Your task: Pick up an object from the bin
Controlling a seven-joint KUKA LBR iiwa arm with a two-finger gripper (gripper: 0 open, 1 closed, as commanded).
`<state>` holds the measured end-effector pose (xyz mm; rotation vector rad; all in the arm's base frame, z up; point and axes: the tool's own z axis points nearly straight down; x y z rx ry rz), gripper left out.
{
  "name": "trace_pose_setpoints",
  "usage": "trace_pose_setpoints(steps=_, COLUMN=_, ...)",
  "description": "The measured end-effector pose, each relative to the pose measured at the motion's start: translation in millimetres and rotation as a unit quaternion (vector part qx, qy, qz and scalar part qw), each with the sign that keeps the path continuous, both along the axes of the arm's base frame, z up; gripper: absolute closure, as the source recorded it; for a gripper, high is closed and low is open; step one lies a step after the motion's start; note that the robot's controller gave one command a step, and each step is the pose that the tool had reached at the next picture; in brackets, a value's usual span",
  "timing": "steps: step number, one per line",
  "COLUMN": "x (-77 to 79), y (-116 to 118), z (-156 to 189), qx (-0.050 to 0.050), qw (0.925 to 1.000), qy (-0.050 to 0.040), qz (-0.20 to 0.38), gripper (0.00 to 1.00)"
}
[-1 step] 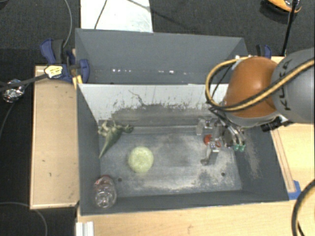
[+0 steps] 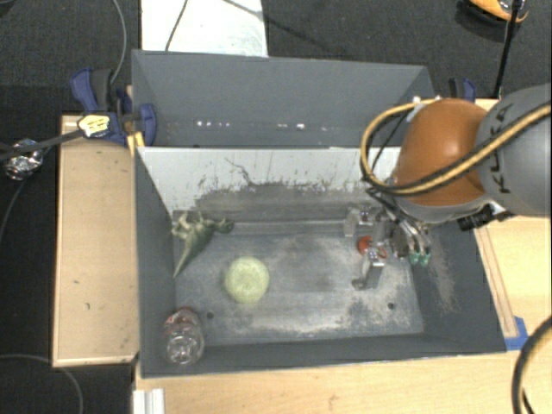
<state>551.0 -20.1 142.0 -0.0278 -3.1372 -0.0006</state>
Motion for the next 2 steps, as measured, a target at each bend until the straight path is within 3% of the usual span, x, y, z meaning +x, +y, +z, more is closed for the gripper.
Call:
trace_pose_setpoints(steps=1, x=6.8, y=-5.7, z=2.0, qx=0.0, qw=0.9994, qy=-0.0032, qz=0.035, gripper=0.0)
trace_pose_setpoints(steps=2, x=-18.1, y=-47.5, z=16.4, qx=0.001, qw=0.9929, qy=-0.0012, qz=0.119, gripper=0.0)
